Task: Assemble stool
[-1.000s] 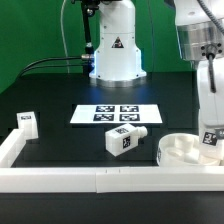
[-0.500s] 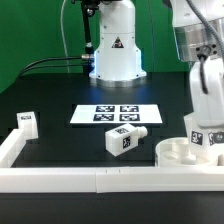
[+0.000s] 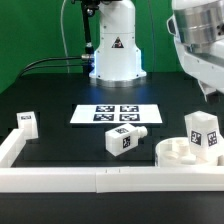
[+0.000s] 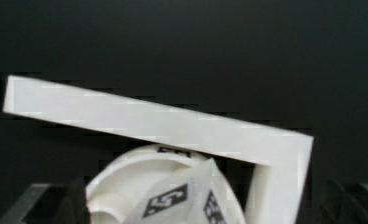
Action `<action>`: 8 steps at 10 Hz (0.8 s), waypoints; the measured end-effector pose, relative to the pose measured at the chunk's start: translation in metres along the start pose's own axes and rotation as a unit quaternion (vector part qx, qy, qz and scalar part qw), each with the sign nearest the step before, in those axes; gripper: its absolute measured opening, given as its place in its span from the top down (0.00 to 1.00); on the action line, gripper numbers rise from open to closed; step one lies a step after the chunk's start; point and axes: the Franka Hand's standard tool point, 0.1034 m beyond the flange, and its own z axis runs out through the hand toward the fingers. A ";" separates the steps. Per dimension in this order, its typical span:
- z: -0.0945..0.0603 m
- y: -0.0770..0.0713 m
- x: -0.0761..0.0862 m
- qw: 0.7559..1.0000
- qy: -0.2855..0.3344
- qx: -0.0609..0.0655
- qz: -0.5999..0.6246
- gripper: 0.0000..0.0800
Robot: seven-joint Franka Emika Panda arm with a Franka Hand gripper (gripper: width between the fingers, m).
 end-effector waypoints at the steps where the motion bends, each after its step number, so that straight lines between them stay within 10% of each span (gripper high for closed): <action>1: 0.000 0.000 0.001 1.000 0.000 0.000 -0.031 0.19; 4: -0.005 0.000 0.001 0.982 0.009 -0.009 -0.190 0.19; 8: -0.014 -0.005 0.004 0.885 0.031 -0.033 -0.464 0.19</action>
Offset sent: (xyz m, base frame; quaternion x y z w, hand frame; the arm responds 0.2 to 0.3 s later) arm -0.0032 -0.0030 0.0165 -0.0446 0.0259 -0.3335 0.9414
